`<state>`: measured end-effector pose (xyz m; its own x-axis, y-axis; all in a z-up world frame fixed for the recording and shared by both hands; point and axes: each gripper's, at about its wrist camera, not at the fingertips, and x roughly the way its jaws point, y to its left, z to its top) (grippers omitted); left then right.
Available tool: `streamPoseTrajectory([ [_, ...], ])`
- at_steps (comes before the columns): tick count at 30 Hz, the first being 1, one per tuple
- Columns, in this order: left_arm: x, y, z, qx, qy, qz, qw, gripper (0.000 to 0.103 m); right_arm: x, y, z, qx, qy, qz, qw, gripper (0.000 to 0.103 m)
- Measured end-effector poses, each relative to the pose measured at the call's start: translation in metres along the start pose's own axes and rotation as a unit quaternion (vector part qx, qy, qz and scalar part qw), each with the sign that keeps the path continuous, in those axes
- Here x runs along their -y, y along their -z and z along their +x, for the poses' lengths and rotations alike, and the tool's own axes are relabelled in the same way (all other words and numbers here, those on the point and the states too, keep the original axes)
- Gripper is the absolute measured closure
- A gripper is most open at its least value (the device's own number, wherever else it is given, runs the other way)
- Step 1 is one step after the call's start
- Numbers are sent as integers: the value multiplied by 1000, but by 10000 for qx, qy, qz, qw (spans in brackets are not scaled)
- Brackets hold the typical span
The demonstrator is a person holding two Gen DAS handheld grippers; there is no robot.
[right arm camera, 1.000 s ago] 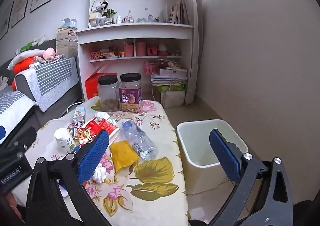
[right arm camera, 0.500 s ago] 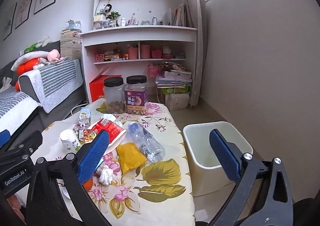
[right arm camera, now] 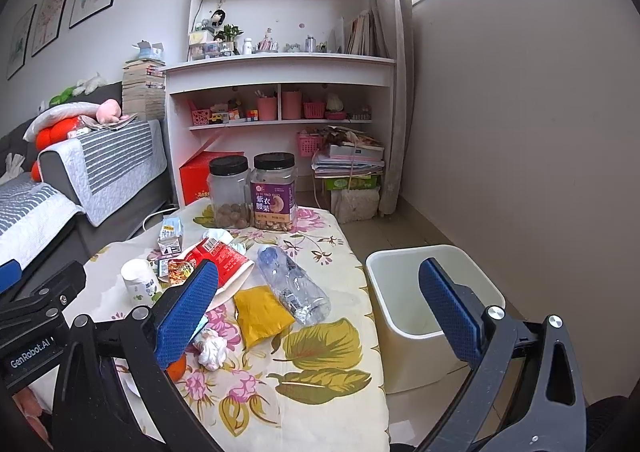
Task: Collect trash
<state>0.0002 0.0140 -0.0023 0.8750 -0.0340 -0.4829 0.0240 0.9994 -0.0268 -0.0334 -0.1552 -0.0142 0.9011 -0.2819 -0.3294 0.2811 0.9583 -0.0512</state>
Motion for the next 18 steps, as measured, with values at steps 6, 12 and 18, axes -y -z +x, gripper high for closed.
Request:
streamPoseTrajectory([
  [6, 0, 0, 0, -4, 6, 1, 10000, 7, -1, 1, -1, -7, -4, 12, 10000, 7],
  [12, 0, 1, 0, -8, 2, 4, 10000, 7, -1, 1, -1, -15, -8, 28, 10000, 7],
  [18, 0, 2, 1, -22, -2, 12, 10000, 7, -1, 3, -1, -43, -19, 39, 10000, 7],
])
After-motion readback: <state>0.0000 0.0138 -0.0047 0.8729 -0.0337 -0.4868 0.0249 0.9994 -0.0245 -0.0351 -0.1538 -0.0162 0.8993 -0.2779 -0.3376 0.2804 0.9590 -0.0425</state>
